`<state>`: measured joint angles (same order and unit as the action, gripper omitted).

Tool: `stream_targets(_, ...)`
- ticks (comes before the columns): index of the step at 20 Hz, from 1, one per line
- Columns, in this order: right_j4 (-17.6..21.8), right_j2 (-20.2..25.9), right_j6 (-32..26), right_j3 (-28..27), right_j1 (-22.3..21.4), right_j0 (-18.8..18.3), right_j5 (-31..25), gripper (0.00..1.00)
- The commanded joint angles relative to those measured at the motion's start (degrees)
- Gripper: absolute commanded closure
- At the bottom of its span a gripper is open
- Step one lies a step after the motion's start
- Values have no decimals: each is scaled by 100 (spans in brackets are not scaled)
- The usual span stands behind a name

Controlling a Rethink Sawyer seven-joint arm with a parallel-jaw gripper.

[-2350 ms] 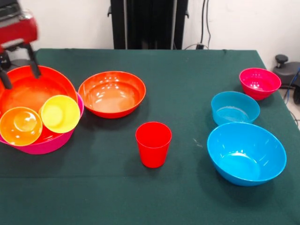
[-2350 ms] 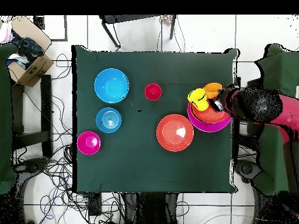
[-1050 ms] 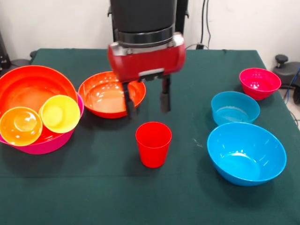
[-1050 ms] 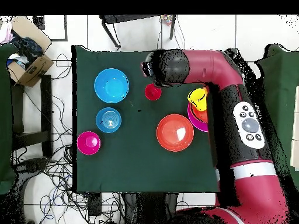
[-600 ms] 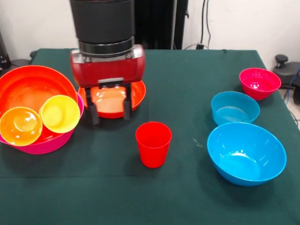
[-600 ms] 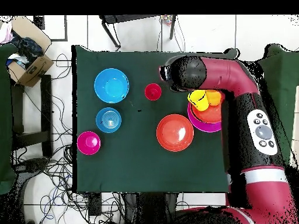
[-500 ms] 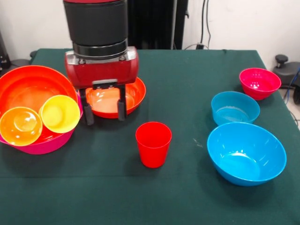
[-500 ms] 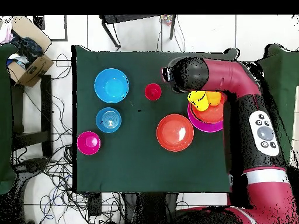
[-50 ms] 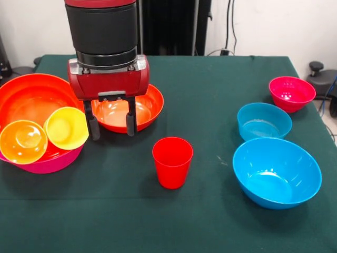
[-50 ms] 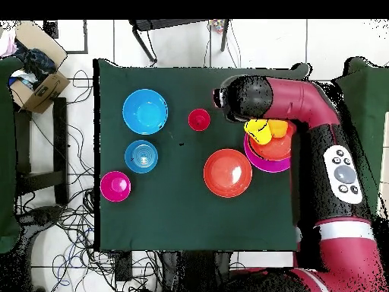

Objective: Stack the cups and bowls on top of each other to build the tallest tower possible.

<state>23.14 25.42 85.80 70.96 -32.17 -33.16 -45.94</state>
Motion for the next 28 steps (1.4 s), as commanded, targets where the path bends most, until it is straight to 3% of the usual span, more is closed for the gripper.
stream_targets(1, -202, -325, 1267, -584, 365, 612, -432, 0)
stream_targets(8, -502, -620, 1850, -941, 469, 1093, -457, 0)
stream_targets(14, -734, -790, 2194, -876, 443, 1385, -383, 0)
stream_targets(21, -731, -1028, 2515, -837, 555, 1705, -203, 0)
stream_targets(28, -629, -1109, 2388, -713, 736, 1722, 67, 0)
